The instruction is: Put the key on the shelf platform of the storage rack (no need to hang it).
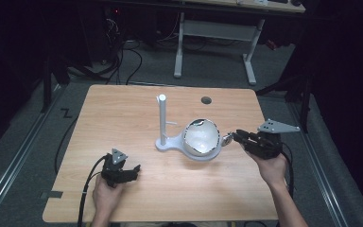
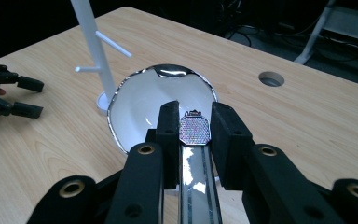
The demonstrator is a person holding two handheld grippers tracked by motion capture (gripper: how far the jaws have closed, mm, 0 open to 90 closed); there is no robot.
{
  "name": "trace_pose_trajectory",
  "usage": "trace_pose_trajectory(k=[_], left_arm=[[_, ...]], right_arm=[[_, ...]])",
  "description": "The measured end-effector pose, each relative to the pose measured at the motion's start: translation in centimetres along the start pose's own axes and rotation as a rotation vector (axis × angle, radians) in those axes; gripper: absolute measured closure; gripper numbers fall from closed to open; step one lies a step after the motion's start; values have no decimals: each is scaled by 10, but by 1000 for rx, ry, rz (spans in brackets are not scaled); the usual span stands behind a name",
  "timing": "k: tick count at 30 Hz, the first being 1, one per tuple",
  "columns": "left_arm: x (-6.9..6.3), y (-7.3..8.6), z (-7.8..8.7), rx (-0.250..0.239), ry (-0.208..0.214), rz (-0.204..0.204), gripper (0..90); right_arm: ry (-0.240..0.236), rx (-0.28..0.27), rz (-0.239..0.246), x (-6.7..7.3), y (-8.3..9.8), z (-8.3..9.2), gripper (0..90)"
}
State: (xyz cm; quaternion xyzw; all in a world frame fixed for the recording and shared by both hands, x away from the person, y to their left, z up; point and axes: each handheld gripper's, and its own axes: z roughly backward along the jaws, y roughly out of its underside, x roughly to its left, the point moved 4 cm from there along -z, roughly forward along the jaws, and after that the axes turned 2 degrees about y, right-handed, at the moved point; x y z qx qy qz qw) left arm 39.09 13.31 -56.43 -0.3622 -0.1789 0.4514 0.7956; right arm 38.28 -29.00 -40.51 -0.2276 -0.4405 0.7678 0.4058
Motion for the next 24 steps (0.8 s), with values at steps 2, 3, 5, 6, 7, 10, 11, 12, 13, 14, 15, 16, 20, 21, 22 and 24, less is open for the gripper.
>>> trace_pose_trajectory(k=[2,3,5,6,7,10,11,12,13,14,15,16,20,21,22,24], left_arm=[[0,0,0,0,0,1,220],[0,0,0,0,0,1,220],[0,0,0,0,0,0,220],[0,0,0,0,0,0,220],[0,0,0,0,0,0,220],[0,0,0,0,0,1,220],[0,0,0,0,0,1,220],[0,0,0,-1,0,1,220],[0,0,0,-1,0,1,220],[0,0,0,-1,0,1,220],[0,0,0,-1,0,1,220],[0,0,0,-1,0,1,220],[0,0,0,0,1,1,220],[0,0,0,-1,0,1,220],[0,0,0,0,0,1,220],[0,0,0,0,1,1,220]], right_arm=[[-8,-1,7,2,-3,-2,745],[-14,-2,8,3,-5,-3,745],[-19,1,17,6,-8,-6,745],[-24,0,24,7,-10,-7,745],[-25,1,26,9,-11,-9,745],[-33,8,37,12,-15,-14,745],[-34,13,38,13,-16,-16,745],[-35,17,40,13,-17,-18,745],[-37,19,42,13,-17,-20,745],[-38,23,40,13,-17,-22,745],[-40,23,39,13,-17,-24,745],[-40,26,39,13,-18,-25,745],[-46,27,29,13,-18,-31,745],[-46,31,25,13,-18,-33,745],[-45,33,25,12,-18,-35,745],[-50,33,21,12,-18,-38,745]])
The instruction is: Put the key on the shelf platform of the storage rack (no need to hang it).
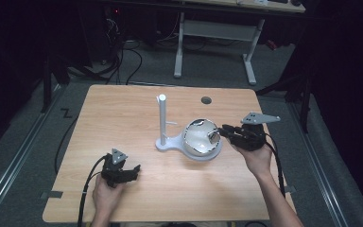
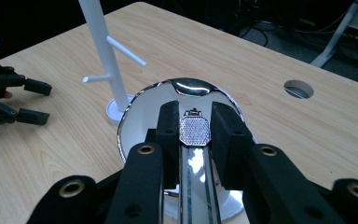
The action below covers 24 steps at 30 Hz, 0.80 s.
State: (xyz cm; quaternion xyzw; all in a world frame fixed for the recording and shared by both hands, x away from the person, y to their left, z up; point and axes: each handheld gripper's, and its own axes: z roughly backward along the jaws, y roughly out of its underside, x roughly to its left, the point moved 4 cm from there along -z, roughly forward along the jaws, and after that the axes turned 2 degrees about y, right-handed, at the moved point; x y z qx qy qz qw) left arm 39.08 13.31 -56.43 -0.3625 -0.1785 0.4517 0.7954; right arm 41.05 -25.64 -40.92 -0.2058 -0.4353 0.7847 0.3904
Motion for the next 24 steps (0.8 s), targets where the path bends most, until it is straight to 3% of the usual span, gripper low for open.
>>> trace_pose_trajectory(k=[12,24], left_arm=[[0,0,0,0,-1,0,220],[0,0,0,0,0,0,220]], right_arm=[[-9,10,15,6,-3,-14,745],[-9,53,-14,-2,5,-29,745]])
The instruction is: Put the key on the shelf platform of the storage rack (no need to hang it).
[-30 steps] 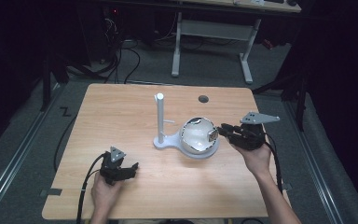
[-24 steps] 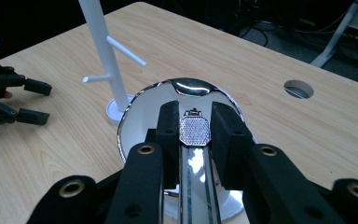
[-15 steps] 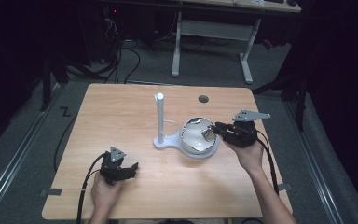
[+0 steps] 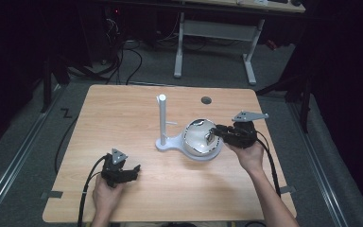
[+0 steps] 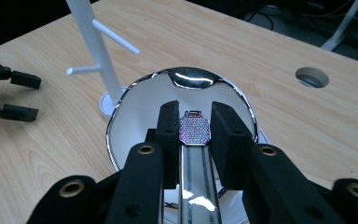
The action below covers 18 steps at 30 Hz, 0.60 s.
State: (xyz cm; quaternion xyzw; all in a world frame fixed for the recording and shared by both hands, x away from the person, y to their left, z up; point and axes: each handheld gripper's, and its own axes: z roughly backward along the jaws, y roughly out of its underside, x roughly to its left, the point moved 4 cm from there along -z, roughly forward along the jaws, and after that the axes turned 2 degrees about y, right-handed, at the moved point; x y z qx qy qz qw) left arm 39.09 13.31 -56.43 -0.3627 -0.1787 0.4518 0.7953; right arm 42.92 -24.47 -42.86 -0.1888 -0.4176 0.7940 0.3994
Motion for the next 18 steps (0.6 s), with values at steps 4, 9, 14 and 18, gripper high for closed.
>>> trace_pose_trajectory(k=[4,9,14,18], left_arm=[[0,0,0,0,0,-1,220],[0,0,0,1,0,-1,221],[0,0,0,1,-1,-3,222],[0,0,0,1,-1,-3,222]], right_arm=[[-4,11,-11,-2,3,-8,745],[-8,21,-20,-4,6,-16,744],[-17,16,-25,-4,6,-23,744],[-27,28,-28,-2,7,-30,744]])
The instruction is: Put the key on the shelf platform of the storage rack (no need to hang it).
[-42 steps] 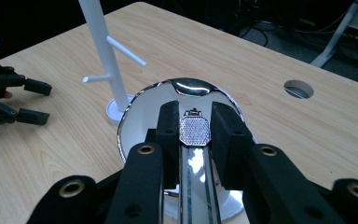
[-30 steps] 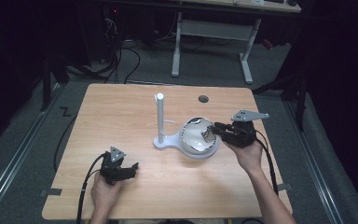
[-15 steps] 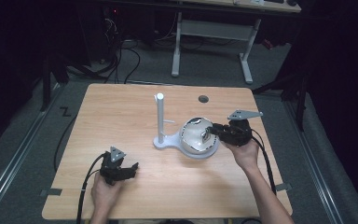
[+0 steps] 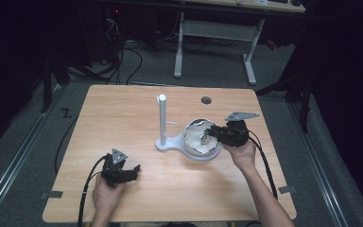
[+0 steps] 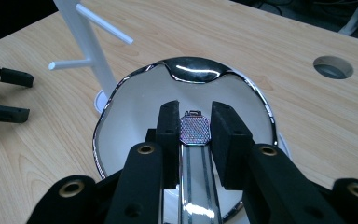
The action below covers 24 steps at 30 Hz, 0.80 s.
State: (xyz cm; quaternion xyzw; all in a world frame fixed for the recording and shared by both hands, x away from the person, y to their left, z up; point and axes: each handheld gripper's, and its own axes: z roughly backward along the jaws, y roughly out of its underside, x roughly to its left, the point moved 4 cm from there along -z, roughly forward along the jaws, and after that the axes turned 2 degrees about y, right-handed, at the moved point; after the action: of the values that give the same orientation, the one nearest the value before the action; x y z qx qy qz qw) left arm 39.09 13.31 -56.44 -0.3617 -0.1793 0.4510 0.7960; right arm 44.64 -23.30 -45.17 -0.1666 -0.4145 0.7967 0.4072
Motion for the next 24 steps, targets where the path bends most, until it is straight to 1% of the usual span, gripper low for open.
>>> trace_pose_trajectory(k=[5,8,12,16,19,20,23,24], left_arm=[[0,0,0,0,1,0,222],[0,0,0,0,1,1,222],[0,0,0,0,1,1,221],[0,0,0,0,1,0,221],[0,0,0,0,1,0,221],[0,0,0,0,1,0,221],[0,0,0,0,1,1,221],[0,0,0,0,1,0,221]], right_arm=[[-14,0,-6,2,-1,-9,744],[-16,2,-3,3,-2,-14,744],[-17,-1,-13,3,-3,-18,743],[-17,-1,-2,5,-4,-20,743],[-13,24,1,6,-1,-28,743],[-13,24,1,6,-1,-28,743],[-21,38,-5,7,1,-35,743],[-21,37,2,7,1,-37,743]])
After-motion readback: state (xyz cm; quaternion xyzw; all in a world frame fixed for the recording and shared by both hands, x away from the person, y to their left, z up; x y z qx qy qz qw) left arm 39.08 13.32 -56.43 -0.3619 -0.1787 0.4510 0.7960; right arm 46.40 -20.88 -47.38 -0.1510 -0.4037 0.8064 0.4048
